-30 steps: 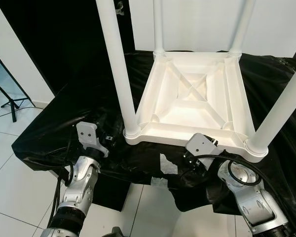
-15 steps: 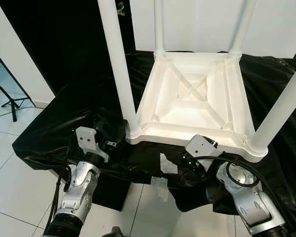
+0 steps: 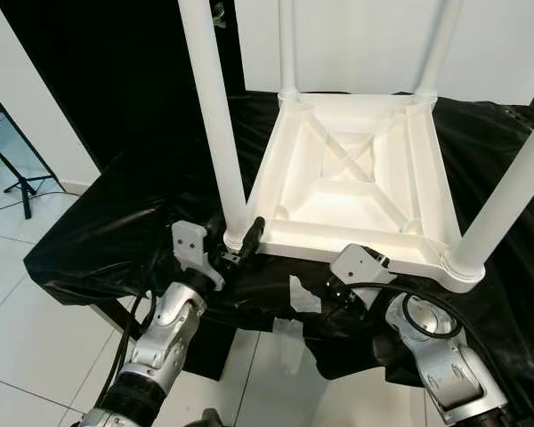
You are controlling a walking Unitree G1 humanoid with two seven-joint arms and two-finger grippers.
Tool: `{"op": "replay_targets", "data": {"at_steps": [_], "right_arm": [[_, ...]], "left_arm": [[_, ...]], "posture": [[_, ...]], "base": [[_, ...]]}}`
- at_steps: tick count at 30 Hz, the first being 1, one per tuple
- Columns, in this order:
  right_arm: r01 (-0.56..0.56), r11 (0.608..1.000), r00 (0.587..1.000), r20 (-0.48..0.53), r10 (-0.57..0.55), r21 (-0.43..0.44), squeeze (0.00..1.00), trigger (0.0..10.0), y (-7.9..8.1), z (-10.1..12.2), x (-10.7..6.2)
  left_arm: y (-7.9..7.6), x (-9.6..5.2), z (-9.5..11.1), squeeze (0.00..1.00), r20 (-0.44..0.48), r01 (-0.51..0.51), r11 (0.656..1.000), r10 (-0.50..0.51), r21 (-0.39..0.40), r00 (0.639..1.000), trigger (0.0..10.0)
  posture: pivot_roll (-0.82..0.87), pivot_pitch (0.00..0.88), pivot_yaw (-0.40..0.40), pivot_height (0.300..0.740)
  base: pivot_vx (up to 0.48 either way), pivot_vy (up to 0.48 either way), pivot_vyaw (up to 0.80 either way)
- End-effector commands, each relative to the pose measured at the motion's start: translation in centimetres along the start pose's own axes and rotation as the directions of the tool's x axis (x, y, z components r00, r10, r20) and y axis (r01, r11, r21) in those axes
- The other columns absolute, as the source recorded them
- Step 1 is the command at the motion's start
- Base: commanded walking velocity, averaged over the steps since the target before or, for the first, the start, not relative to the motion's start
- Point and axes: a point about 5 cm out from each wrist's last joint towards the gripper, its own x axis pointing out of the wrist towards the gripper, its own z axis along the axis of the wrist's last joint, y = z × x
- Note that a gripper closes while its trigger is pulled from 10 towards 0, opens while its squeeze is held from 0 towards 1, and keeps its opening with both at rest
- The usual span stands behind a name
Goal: Building children table
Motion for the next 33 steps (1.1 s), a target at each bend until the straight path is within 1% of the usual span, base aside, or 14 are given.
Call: {"op": "replay_targets", "data": {"at_steps": [1,6,7,8,13,15,16,17,18,21,24,25,29,33], "right_arm": [[-0.008,1.000,1.000,-0.017,0.008,0.007,0.00,10.0,0.4,-0.2,-0.1],[-0.006,1.000,1.000,-0.024,0.006,0.018,0.00,10.0,0.8,-0.2,-0.5],[-0.013,1.000,0.999,-0.035,0.014,0.023,0.00,10.0,1.4,-0.2,-0.9],[-0.016,1.000,0.999,-0.040,0.017,0.027,0.00,10.0,1.7,-0.1,-1.1],[-0.006,1.000,0.998,-0.065,0.008,0.030,0.00,10.0,2.1,-0.3,-1.4],[0.018,0.999,0.993,-0.115,-0.023,-0.049,0.00,10.0,2.1,-1.0,-1.6],[0.018,0.999,0.993,-0.115,-0.023,-0.049,0.00,10.0,2.1,-1.0,-1.6],[0.043,0.990,0.987,-0.149,-0.062,-0.132,0.00,10.0,1.9,-1.5,-1.6],[0.054,0.986,0.984,-0.158,-0.079,-0.156,0.00,10.0,1.8,-1.7,-1.5],[0.095,0.974,0.975,-0.180,-0.133,-0.205,0.00,10.0,1.1,-1.9,-1.5],[0.105,0.970,0.971,-0.187,-0.147,-0.219,0.00,10.0,0.9,-2.0,-1.5],[0.108,0.963,0.968,-0.193,-0.158,-0.247,0.00,10.0,0.7,-2.1,-1.6],[0.080,0.934,0.958,-0.231,-0.168,-0.347,0.00,10.0,0.5,-2.9,-1.7],[0.068,0.921,0.954,-0.244,-0.173,-0.384,0.00,10.0,0.5,-3.2,-1.7]], "left_arm": [[-2.7,0.6,-0.7,0.00,-0.047,0.312,0.950,-0.311,0.018,0.949,10.0],[-2.4,1.2,-1.2,0.00,-0.092,0.259,0.964,-0.253,0.055,0.963,10.0],[-2.2,1.7,-1.4,0.00,-0.108,0.229,0.970,-0.220,0.085,0.970,3.6],[-2.2,1.9,-1.4,0.00,-0.107,0.221,0.972,-0.212,0.083,0.971,0.2],[-2.4,2.3,-1.1,0.00,-0.090,0.220,0.973,-0.213,0.074,0.973,0.0],[-2.5,2.8,-0.9,0.00,-0.079,0.217,0.973,-0.211,0.079,0.974,0.0],[-2.5,2.8,-0.9,0.00,-0.079,0.217,0.973,-0.211,0.079,0.974,0.0],[-2.6,3.1,-0.9,0.00,-0.074,0.216,0.973,-0.210,0.085,0.975,0.0],[-2.6,3.2,-0.9,0.00,-0.073,0.217,0.972,-0.210,0.089,0.975,0.0],[-2.5,3.6,-0.6,0.00,-0.064,0.218,0.971,-0.213,0.098,0.975,0.0],[-2.5,3.7,-0.4,0.00,-0.059,0.218,0.971,-0.213,0.099,0.975,0.0],[-2.3,3.9,-0.2,0.00,-0.051,0.213,0.972,-0.209,0.099,0.977,0.0],[-1.8,4.5,0.9,0.00,-0.016,0.193,0.976,-0.192,0.104,0.981,0.0],[-1.6,4.7,1.3,0.00,0.003,0.185,0.977,-0.187,0.108,0.982,0.0]], "posture": [[0.06,0.000,0.066,0.740],[0.05,0.000,0.072,0.740],[0.04,0.000,0.073,0.740],[0.04,0.000,0.075,0.740],[0.04,0.000,0.076,0.740],[0.02,0.000,0.084,0.740],[0.02,0.000,0.084,0.740],[0.02,0.000,0.086,0.740],[0.02,0.000,0.086,0.740],[0.02,0.000,0.088,0.740],[0.02,0.000,0.088,0.740],[0.02,0.000,0.088,0.740],[0.03,0.000,0.084,0.740],[0.03,0.000,0.080,0.740]], "base": [[0.000,0.000,0.00],[0.000,0.000,0.00],[0.000,0.000,0.00],[0.000,0.000,0.00],[0.000,0.000,0.00],[0.000,0.000,0.00],[0.000,0.000,0.00],[0.000,0.000,0.00],[0.000,0.000,0.00],[0.000,0.000,0.00],[0.000,0.000,0.00],[0.000,0.000,0.00],[0.000,0.000,0.00],[0.000,0.000,0.00]]}}
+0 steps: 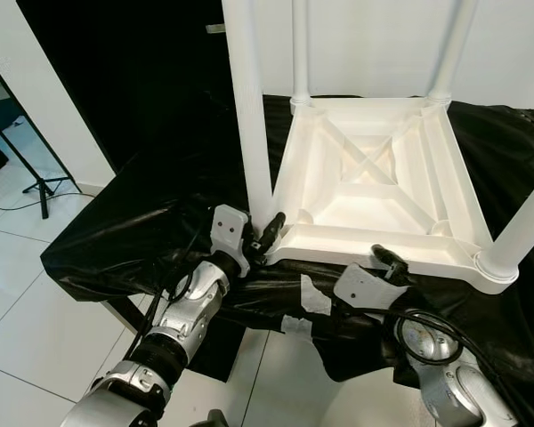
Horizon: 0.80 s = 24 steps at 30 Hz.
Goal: Building children table
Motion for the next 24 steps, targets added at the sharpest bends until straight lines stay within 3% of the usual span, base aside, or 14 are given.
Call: {"op": "replay_targets", "data": {"at_steps": [1,20,24], "right_arm": [[-0.057,0.998,0.995,-0.081,0.055,-0.030,0.00,10.0,1.2,-1.5,0.0],[-0.078,0.986,0.992,-0.115,0.061,-0.150,0.00,10.0,2.4,-2.6,0.7],[-0.049,0.965,0.992,-0.127,0.017,-0.259,0.00,10.0,2.3,-3.4,2.2]], "left_arm": [[-0.4,1.2,2.3,0.00,0.089,0.104,0.994,-0.107,0.036,0.990,0.0],[1.0,1.6,5.7,0.00,0.228,0.036,0.999,-0.040,0.023,0.973,0.0],[1.2,1.3,6.3,0.00,0.258,0.017,1.000,-0.019,0.008,0.966,0.0]], "posture": [[0.03,0.000,0.080,0.740],[0.05,0.000,0.064,0.740],[0.06,0.000,0.054,0.740]], "base": [[0.000,0.000,0.00],[0.000,0.000,0.00],[0.000,0.000,0.00]]}}
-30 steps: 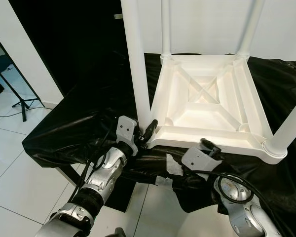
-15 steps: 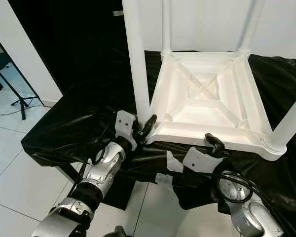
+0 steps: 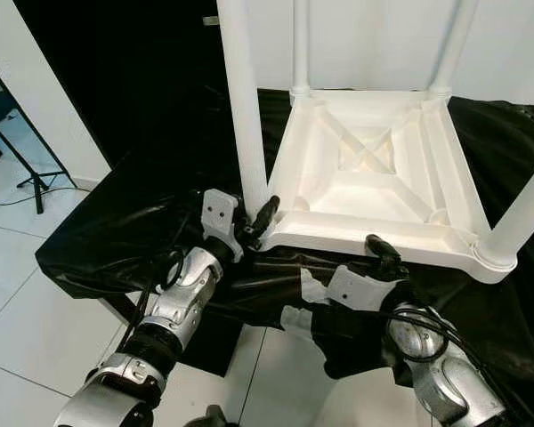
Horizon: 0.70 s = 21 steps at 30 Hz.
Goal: Building children table
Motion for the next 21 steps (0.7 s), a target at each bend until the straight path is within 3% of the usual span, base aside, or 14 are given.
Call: {"op": "replay_targets", "data": {"at_steps": [1,16,17,18,19,20,21], "right_arm": [[-0.110,0.992,0.986,-0.130,0.101,-0.064,0.00,10.0,2.5,-2.9,0.0],[-0.046,0.989,0.993,-0.115,0.030,-0.139,0.00,10.0,2.9,-2.2,3.4],[-0.037,0.990,0.994,-0.109,0.022,-0.136,0.00,0.0,2.9,-2.0,3.7],[-0.032,0.990,0.995,-0.103,0.019,-0.134,0.00,0.0,2.9,-1.9,3.9],[-0.031,0.991,0.995,-0.099,0.018,-0.134,0.00,0.0,3.0,-1.9,4.0],[-0.030,0.991,0.995,-0.098,0.017,-0.133,0.00,0.0,3.0,-1.8,4.0],[-0.030,0.991,0.995,-0.098,0.017,-0.133,0.00,0.0,3.0,-1.8,4.0]], "left_arm": [[0.0,1.1,3.9,0.00,0.189,0.043,0.999,-0.042,0.000,0.981,0.0],[0.1,0.2,4.1,0.00,0.206,0.021,1.000,-0.016,-0.023,0.978,0.0],[0.1,0.1,4.1,0.00,0.209,0.024,0.999,-0.017,-0.031,0.978,0.1],[0.0,0.1,4.1,0.00,0.212,0.026,0.999,-0.017,-0.041,0.977,2.5],[-0.1,0.0,4.1,0.00,0.214,0.031,0.998,-0.019,-0.051,0.977,8.9],[-0.2,-0.1,4.0,0.00,0.218,0.037,0.998,-0.024,-0.056,0.976,10.0],[-0.2,-0.1,4.0,0.00,0.218,0.037,0.998,-0.024,-0.056,0.976,10.0]], "posture": [[0.06,0.000,0.054,0.740],[0.08,0.000,0.050,0.740],[0.09,0.000,0.048,0.740],[0.09,0.000,0.048,0.740],[0.08,0.000,0.048,0.740],[0.08,0.000,0.049,0.740],[0.08,0.000,0.049,0.740]], "base": [[0.000,0.000,0.00],[0.000,0.000,0.00],[0.000,0.000,0.00],[0.000,0.000,0.00],[0.000,0.000,0.00],[0.000,0.000,0.00],[0.000,0.000,0.00]]}}
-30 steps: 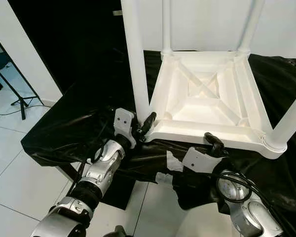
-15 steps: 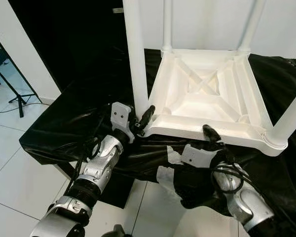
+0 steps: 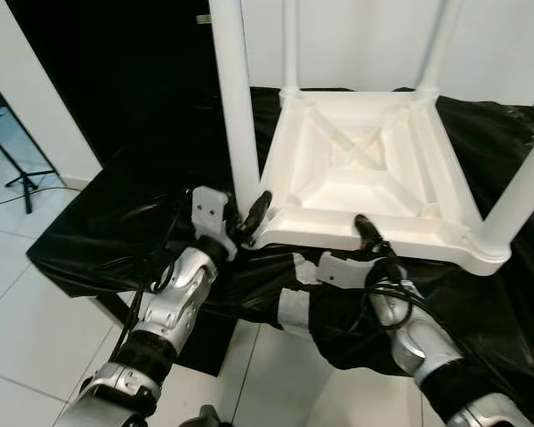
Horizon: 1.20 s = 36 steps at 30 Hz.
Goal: Building children table
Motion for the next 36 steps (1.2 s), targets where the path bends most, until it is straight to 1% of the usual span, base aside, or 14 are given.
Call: {"op": "replay_targets", "data": {"at_steps": [1,6,7,10,12,13,14,15,19,23,28,33,35,36], "right_arm": [[-0.120,0.993,0.990,-0.070,0.120,-0.004,0.00,0.0,2.4,-1.4,-0.6],[-0.107,0.994,0.992,-0.070,0.106,-0.008,0.00,0.0,2.5,-1.5,-0.6],[-0.101,0.995,0.992,-0.071,0.100,-0.009,0.00,0.0,2.5,-1.5,-0.6],[-0.093,0.996,0.993,-0.074,0.092,-0.010,0.00,0.0,2.5,-1.5,-0.6],[-0.072,0.997,0.994,-0.085,0.070,-0.024,0.00,0.0,2.4,-1.8,-0.6],[-0.072,0.997,0.994,-0.085,0.070,-0.024,0.00,0.0,2.4,-1.8,-0.6],[-0.063,0.998,0.994,-0.088,0.060,-0.032,0.00,0.0,2.4,-1.9,-0.5],[-0.054,0.998,0.995,-0.090,0.050,-0.038,0.00,0.0,2.3,-2.0,-0.4],[-0.023,0.999,0.996,-0.088,0.019,-0.043,0.00,0.0,2.0,-2.0,-0.2],[0.059,0.998,0.995,-0.076,-0.062,-0.036,0.00,0.0,0.7,-1.7,0.4],[0.122,0.992,0.990,-0.065,-0.123,-0.026,0.00,0.0,-0.2,-1.3,0.9],[0.169,0.986,0.984,-0.062,-0.169,-0.005,0.00,0.0,-0.9,-1.1,1.2],[0.242,0.970,0.970,-0.041,-0.240,0.038,0.00,0.0,-2.4,-0.6,1.6],[0.242,0.970,0.970,-0.041,-0.240,0.038,0.00,0.0,-2.4,-0.6,1.6]], "left_arm": [[-0.7,1.1,4.2,0.00,0.221,0.074,0.997,-0.069,-0.013,0.973,10.0],[-1.0,0.7,4.0,0.05,0.228,0.087,0.996,-0.079,-0.024,0.970,10.0],[-1.1,0.5,3.9,1.00,0.229,0.092,0.995,-0.082,-0.033,0.970,10.0],[-1.4,0.3,3.8,1.00,0.232,0.125,0.990,-0.107,-0.064,0.967,10.0],[-2.0,-0.4,3.6,1.00,0.229,0.211,0.961,-0.168,-0.179,0.959,10.0],[-2.0,-0.4,3.6,1.00,0.229,0.211,0.961,-0.168,-0.179,0.959,10.0],[-2.2,-0.7,3.4,0.92,0.220,0.243,0.943,-0.194,-0.226,0.956,10.0],[-2.2,-1.0,3.3,0.00,0.217,0.260,0.930,-0.206,-0.260,0.954,10.0],[-1.7,-2.1,2.5,0.00,0.195,0.264,0.911,-0.211,-0.316,0.958,10.0],[-1.0,-4.3,-0.1,0.00,0.101,0.249,0.889,-0.227,-0.386,0.969,10.0],[-0.7,-6.0,-3.6,0.00,-0.043,0.168,0.903,-0.201,-0.395,0.979,10.0],[-0.5,-6.5,-4.6,0.00,-0.083,0.105,0.903,-0.152,-0.416,0.985,10.0],[-0.2,-6.9,-5.5,0.00,-0.126,0.053,0.903,-0.118,-0.427,0.985,10.0],[-0.2,-6.9,-5.5,0.00,-0.126,0.053,0.903,-0.118,-0.427,0.985,10.0]], "posture": [[0.08,0.000,0.049,0.740],[0.08,0.000,0.051,0.740],[0.08,0.000,0.051,0.740],[0.07,0.000,0.054,0.740],[0.07,0.000,0.056,0.740],[0.07,0.000,0.056,0.740],[0.07,0.000,0.056,0.740],[0.07,0.000,0.057,0.740],[0.06,0.000,0.058,0.740],[0.06,0.000,0.059,0.740],[0.07,0.000,0.058,0.740],[0.06,0.000,0.059,0.740],[0.06,0.000,0.060,0.740],[0.06,0.000,0.060,0.740]], "base": [[0.000,0.000,0.00],[0.000,0.000,0.00],[0.000,0.000,0.00],[0.000,0.000,0.00],[0.000,0.000,0.00],[0.000,0.000,0.00],[0.000,0.000,0.00],[0.000,0.000,0.00],[0.000,0.000,0.00],[0.000,0.000,0.00],[0.000,0.000,0.00],[0.000,0.000,0.00],[0.000,0.000,0.00],[0.000,0.000,0.00]]}}
